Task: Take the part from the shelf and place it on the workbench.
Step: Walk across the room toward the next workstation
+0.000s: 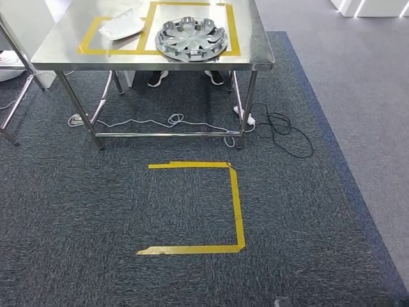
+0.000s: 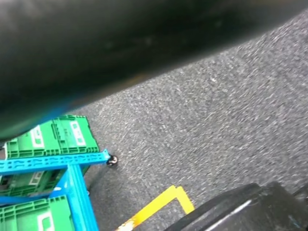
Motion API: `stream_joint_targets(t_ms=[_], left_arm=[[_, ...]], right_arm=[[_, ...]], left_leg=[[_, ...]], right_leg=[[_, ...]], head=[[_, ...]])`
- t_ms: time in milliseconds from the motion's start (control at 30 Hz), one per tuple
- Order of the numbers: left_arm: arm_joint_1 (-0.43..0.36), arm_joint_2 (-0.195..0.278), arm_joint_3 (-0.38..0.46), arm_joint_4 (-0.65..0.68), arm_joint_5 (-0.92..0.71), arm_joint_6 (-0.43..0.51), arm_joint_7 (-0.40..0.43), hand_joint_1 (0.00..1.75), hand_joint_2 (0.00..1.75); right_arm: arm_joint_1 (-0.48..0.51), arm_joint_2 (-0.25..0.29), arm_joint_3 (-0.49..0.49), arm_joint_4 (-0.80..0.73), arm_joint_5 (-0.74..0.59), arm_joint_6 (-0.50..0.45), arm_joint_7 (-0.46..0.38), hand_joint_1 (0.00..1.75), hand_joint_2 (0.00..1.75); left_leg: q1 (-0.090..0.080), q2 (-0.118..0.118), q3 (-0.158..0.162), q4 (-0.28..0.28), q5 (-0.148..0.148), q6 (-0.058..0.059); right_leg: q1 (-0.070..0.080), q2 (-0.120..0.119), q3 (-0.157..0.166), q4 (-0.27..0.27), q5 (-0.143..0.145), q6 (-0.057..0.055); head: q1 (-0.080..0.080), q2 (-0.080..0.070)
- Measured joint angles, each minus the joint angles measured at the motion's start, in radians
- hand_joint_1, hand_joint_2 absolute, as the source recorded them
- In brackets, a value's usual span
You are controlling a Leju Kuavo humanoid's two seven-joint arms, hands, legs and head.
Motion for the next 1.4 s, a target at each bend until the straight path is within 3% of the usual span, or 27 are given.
stream_joint_targets(t_ms=[33,67,100,167,233,267,333,367,433,467,500,733,800,1200,1300,1333,1400], left_arm=[[0.0,-0.002,0.0,0.0,0.0,0.002,0.001,0.0,0.0],[0.0,-0.003,0.0,0.0,0.0,0.003,0.001,0.0,0.0],[0.0,-0.005,0.001,0.0,0.0,0.003,0.001,0.0,0.0],[-0.002,-0.007,0.001,0.0,-0.001,0.004,0.002,0.0,0.0],[-0.003,-0.008,0.001,0.0,-0.001,0.002,0.003,0.0,0.0],[-0.003,-0.008,0.001,0.0,-0.001,0.001,0.005,0.0,0.0],[-0.002,-0.008,0.001,0.0,-0.002,-0.001,0.008,0.0,0.0],[-0.001,-0.008,0.001,0.0,-0.002,-0.002,0.01,0.0,0.0],[0.0,-0.008,0.001,0.0,-0.002,-0.002,0.013,0.0,0.0],[0.0,-0.008,0.001,0.0,-0.002,-0.003,0.014,0.0,0.0],[0.0,-0.008,0.001,0.0,-0.002,-0.004,0.015,0.0,0.0],[0.0,-0.009,0.001,0.0,-0.023,0.001,0.02,0.0,0.0],[0.0,-0.01,0.001,0.0,-0.029,0.005,0.02,0.0,0.0],[-0.002,-0.01,0.001,0.0,-0.037,0.005,0.039,0.0,0.0],[-0.002,-0.009,0.001,0.0,-0.036,0.003,0.043,0.0,0.0],[-0.003,-0.009,0.001,0.0,-0.035,0.002,0.045,0.0,0.0],[-0.005,-0.01,0.001,0.0,-0.033,-0.002,0.049,0.0,0.0]], right_arm=[[0.0,0.0,-0.002,0.0,0.0,0.0,0.0,0.0,0.0],[0.0,0.0,-0.004,0.0,0.0,0.0,0.0,0.0,0.0],[-0.002,0.0,-0.004,0.0,0.0,0.0,0.0,0.0,0.0],[-0.003,0.0,-0.004,0.0,-0.001,0.001,-0.001,0.0,0.0],[-0.002,0.0,-0.005,0.0,-0.002,0.002,-0.001,0.0,0.0],[0.0,0.0,-0.005,0.0,-0.002,0.003,-0.001,0.0,0.0],[0.001,0.0,-0.006,0.0,-0.004,0.002,0.0,0.0,0.0],[0.001,0.0,-0.007,0.0,-0.006,0.002,0.0,0.0,0.0],[0.001,0.0,-0.009,0.0,-0.008,0.002,0.0,0.0,0.0],[0.001,0.0,-0.01,0.0,-0.009,0.002,0.0,0.0,0.0],[0.001,0.0,-0.011,0.0,-0.01,0.002,0.0,0.0,0.0],[0.0,0.0,-0.012,0.0,-0.01,0.002,0.0,0.0,0.0],[0.0,0.0,-0.012,0.0,-0.009,0.002,0.0,0.0,0.0],[-0.001,0.0,-0.012,0.0,-0.005,0.002,0.0,0.0,0.0],[-0.001,0.002,-0.013,0.0,-0.002,0.003,0.0,0.0,0.0],[-0.001,0.002,-0.013,0.0,-0.002,0.003,0.001,0.0,0.0],[-0.002,0.002,-0.013,0.0,-0.001,0.003,0.002,0.0,0.0]], left_leg=[[0.0,0.0,-0.009,0.003,0.007,-0.003],[-0.001,0.0,-0.015,0.007,0.012,-0.007],[-0.003,0.0,-0.02,0.011,0.017,-0.011],[-0.006,0.0,-0.027,0.017,0.026,-0.022],[-0.006,0.0,-0.027,0.013,0.03,-0.028],[-0.006,0.0,-0.027,0.009,0.022,-0.021],[-0.008,-0.001,-0.028,0.006,0.005,0.0],[-0.009,-0.001,-0.028,0.006,0.01,0.014],[-0.008,-0.001,-0.029,0.004,0.043,0.036],[-0.008,-0.002,-0.03,0.003,0.057,0.041],[-0.007,-0.002,-0.031,0.003,0.063,0.038],[0.001,-0.002,-0.033,0.001,0.06,-0.019],[0.003,-0.002,-0.034,0.001,0.059,-0.027],[0.002,-0.002,-0.043,0.006,0.057,-0.03],[0.001,-0.002,-0.037,-0.008,0.067,-0.015],[0.003,-0.001,-0.033,-0.024,0.077,-0.006],[0.012,0.002,-0.031,-0.054,0.099,0.001]], right_leg=[[0.0,0.0,0.047,-0.055,0.031,-0.001],[0.0,0.0,0.105,-0.133,0.042,-0.003],[0.001,0.0,0.157,-0.208,0.038,-0.005],[0.002,0.002,0.206,-0.296,0.012,-0.012],[0.002,0.002,0.201,-0.311,0.007,-0.022],[0.002,0.001,0.2,-0.313,0.009,-0.025],[0.001,-0.001,0.199,-0.318,0.015,-0.029],[0.002,-0.001,0.198,-0.318,0.018,-0.033],[0.006,-0.002,0.197,-0.316,0.022,-0.038],[0.008,-0.003,0.196,-0.315,0.022,-0.039],[0.009,-0.003,0.195,-0.313,0.023,-0.041],[0.014,-0.004,0.19,-0.309,0.02,-0.043],[0.014,-0.004,0.189,-0.309,0.019,-0.044],[0.012,-0.004,0.185,-0.31,0.02,-0.042],[0.009,-0.006,0.189,-0.319,0.027,-0.027],[0.008,-0.005,0.187,-0.314,0.018,-0.022],[0.007,0.0,0.157,-0.245,-0.04,-0.017]], head=[[0.0,0.0],[0.001,0.0],[0.001,0.0],[0.001,0.0],[0.001,0.0],[0.0,0.0],[-0.001,0.0],[-0.002,0.0],[-0.002,0.0],[-0.002,0.0],[-0.002,0.0],[-0.001,0.0],[-0.001,0.0],[-0.001,0.0],[-0.001,0.0],[0.0,0.0],[0.004,0.0]])
